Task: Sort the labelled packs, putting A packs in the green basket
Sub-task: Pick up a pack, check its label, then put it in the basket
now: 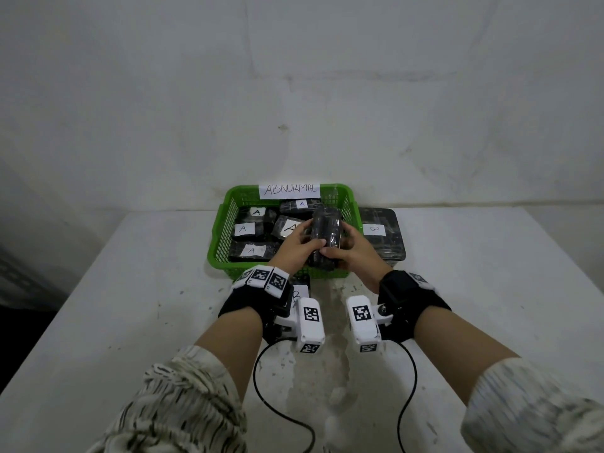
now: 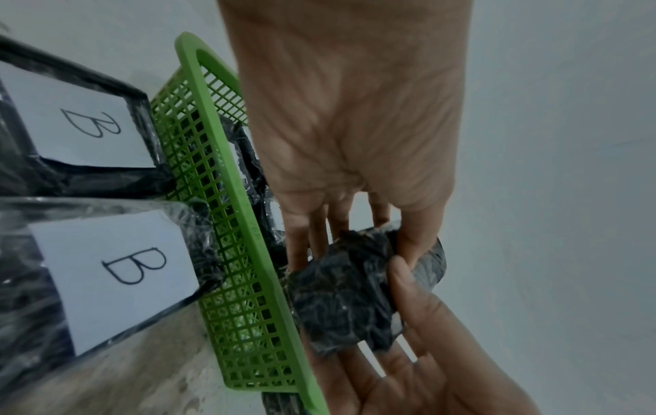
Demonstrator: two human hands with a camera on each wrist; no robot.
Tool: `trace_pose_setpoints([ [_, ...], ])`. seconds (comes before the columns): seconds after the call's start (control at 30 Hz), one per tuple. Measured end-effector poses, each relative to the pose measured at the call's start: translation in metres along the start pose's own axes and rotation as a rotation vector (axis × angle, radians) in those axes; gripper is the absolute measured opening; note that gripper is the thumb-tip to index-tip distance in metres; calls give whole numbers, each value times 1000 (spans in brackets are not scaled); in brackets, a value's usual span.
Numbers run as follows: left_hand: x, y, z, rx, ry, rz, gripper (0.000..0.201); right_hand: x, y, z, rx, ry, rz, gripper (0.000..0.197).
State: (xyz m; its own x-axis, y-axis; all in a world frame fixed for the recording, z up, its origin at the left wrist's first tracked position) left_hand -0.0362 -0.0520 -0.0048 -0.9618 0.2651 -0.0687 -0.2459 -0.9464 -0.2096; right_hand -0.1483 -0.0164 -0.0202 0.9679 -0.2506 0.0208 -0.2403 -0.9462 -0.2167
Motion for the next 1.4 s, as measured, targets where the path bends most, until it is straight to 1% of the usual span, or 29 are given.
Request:
trace_pose_setpoints([
  [0.1,-1,1,3,20,-8,18,55,6,-4,0,-1,-24,-71,93],
  [0.17,-1,3,2,3,-11,20,57,5,-4,-3,-26,-33,-68,90],
  [0.23,1,3,0,-4,0,11,59,4,-5,-9,-70,-56,-44,82],
  [0.33,-1,2,7,70,38,44,60,3,-9,-14,-116,-64,-6,76],
  [0.4,-8,3,11,111,2,85,62,-2,-9,-14,-97,-15,53,73],
  [0.47,-15,4,11,144,-25,107,63,-9,-7,-12,-49,27,115,63],
  [0.53,-15,4,8,148,-4,96,54,-14,-4,-10,-39,16,134,49],
  [0.6,-15,5,5,100,-15,89,44,-17,-2,-11,-69,-20,138,39],
  [0.7,-12,8,-3,4,-69,89,28,-18,-3,-19,-119,-43,139,41],
  [0.73,-12,9,-5,-20,-73,90,26,-16,-3,-21,-140,-73,133,41],
  [0.83,-4,8,-10,-78,-91,63,53,-6,-3,-27,-243,-216,115,31],
  [0.9,1,5,-8,-83,-90,34,56,-2,-3,-25,-254,-250,128,30],
  [0.97,3,5,-6,-75,-69,39,50,0,-4,-29,-261,-189,122,34],
  [1.07,-2,6,-2,-69,-107,63,33,-3,-6,-34,-207,-20,149,26],
  [1.13,-2,4,0,-85,-139,38,20,-4,-6,-35,-160,47,165,21],
  [1.17,-1,3,0,-89,-132,18,16,-3,-5,-35,-144,44,169,24],
  [1.23,1,2,0,-91,-114,-15,16,-1,-1,-32,-110,18,155,34],
  [1.27,3,0,1,-88,-109,-23,18,2,0,-30,-96,18,145,34],
  [1.4,3,-5,11,-22,-84,-13,29,0,2,-30,-134,42,196,18],
])
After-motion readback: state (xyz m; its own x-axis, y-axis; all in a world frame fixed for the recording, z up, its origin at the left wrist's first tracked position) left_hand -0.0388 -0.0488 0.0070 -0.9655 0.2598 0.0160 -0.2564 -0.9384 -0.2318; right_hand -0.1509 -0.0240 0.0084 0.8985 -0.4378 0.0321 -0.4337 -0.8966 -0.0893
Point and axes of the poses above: each hand's wrist, its own y-axis towards the middle knuckle, its own x-axis out of the palm, z = x × y, the point moved 8 cm from there along y, towards the middle knuckle, and after that the axes turned 10 degrees about z, right-handed, at the moved point
